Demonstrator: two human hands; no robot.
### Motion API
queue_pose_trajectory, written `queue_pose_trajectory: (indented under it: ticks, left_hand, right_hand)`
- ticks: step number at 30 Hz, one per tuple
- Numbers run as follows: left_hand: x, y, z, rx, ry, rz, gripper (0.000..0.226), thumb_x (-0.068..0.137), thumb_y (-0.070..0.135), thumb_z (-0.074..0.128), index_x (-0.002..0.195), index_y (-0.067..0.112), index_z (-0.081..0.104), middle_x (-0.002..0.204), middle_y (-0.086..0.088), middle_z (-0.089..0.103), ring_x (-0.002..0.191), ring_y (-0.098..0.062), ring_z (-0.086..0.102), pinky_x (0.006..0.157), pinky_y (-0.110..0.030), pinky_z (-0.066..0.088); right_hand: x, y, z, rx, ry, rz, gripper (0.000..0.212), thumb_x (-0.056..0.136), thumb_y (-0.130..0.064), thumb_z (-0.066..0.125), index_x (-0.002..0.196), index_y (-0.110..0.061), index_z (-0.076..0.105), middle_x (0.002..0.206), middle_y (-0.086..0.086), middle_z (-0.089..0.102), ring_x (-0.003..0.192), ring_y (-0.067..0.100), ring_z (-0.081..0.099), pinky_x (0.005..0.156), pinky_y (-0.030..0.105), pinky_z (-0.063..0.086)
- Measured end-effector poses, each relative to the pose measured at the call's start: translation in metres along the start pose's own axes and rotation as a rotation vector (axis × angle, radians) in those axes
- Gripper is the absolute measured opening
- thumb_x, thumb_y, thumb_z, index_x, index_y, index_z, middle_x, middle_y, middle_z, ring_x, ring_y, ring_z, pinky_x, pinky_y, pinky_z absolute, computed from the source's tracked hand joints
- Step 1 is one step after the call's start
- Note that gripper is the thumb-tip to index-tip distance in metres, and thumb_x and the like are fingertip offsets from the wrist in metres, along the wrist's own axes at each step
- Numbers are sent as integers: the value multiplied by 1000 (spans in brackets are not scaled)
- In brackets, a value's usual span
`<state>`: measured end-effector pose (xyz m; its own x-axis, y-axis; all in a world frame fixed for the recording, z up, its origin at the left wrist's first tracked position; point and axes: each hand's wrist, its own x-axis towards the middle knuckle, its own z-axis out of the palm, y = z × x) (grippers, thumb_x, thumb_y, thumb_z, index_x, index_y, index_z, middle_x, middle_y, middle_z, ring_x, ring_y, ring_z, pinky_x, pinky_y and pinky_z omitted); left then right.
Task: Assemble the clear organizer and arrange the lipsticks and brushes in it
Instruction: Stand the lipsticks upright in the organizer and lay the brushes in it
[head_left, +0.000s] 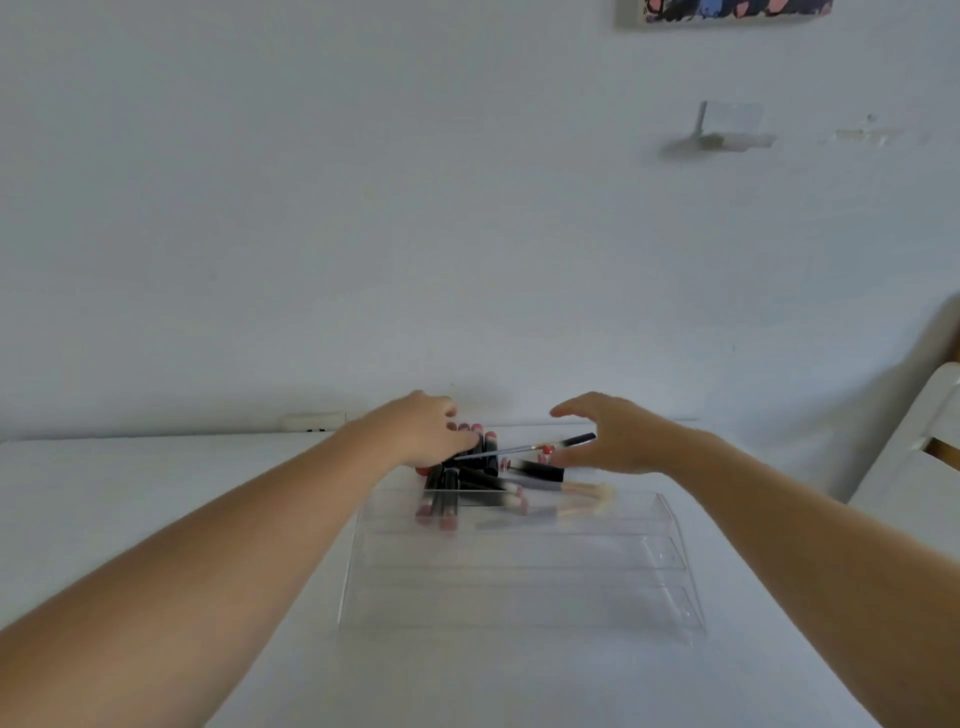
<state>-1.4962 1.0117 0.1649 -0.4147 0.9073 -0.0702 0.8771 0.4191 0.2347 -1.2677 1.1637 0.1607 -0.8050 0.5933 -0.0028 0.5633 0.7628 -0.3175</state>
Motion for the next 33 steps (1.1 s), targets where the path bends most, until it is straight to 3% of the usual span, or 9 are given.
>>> queue_pose_trajectory:
  ticks: [4,9,13,17,20,25,29,31,33]
  left_hand:
    - [35,9,18,67,16,-183,83,88,76,38,145,16,44,141,-16,52,119,-38,57,96,-41,49]
    - [57,17,26,91,13,-283,91,81,83,42,141,14,46,137,-12,59,120,-34,59,89,-38,46]
    - [64,18,29,120,-61,-262,87,85,81,45,133,10,52,128,-12,64,113,-32,62,78,-33,44]
    - [65,13,28,43,-106,-227,75,89,73,49,127,8,55,120,-14,67,101,-32,66,75,-32,48]
    - [62,10,24,3,-148,-198,61,88,66,52,115,12,61,113,-11,69,88,-30,69,73,-31,55]
    - [58,4,23,-10,-174,-176,51,82,55,56,114,16,50,112,-6,63,95,-28,70,78,-39,62]
    - [60,-6,28,-70,-173,-125,46,77,55,57,105,20,46,101,0,61,84,-21,65,62,-29,55]
    - [61,-12,30,-114,-146,-94,41,72,55,58,96,24,46,95,6,61,80,-14,61,61,-28,47]
    - [62,-19,32,-131,-105,-67,39,68,53,59,94,26,50,95,8,64,83,-13,62,66,-29,50]
  right_hand:
    - [30,3,13,-119,-123,42,88,76,-79,58,151,-39,33,155,-5,36,141,22,35,112,44,34]
    - [42,10,20,-215,-137,-25,69,81,-74,52,142,-42,44,139,-9,46,128,19,46,102,40,42]
    - [39,15,27,-261,-158,-121,45,85,-64,55,126,-44,53,119,-10,51,114,16,48,90,37,45]
    - [43,18,29,-269,-152,-172,53,87,-61,58,136,-43,46,124,-11,48,113,14,47,90,36,46]
    - [47,19,29,-241,-180,-182,51,84,-60,61,130,-44,44,117,-17,46,108,13,47,85,34,45]
    - [51,19,26,-155,-260,-136,46,81,-57,68,116,-40,43,112,-12,52,104,14,49,83,35,46]
    - [51,20,29,-77,-295,-98,41,80,-55,70,107,-30,53,100,-11,53,88,11,51,74,29,45]
    - [50,21,30,-74,-291,-108,37,81,-53,67,105,-27,56,93,-11,51,82,11,49,71,29,42]
    - [49,23,33,-91,-287,-130,29,83,-54,63,98,-30,55,91,-10,52,83,15,50,71,30,41]
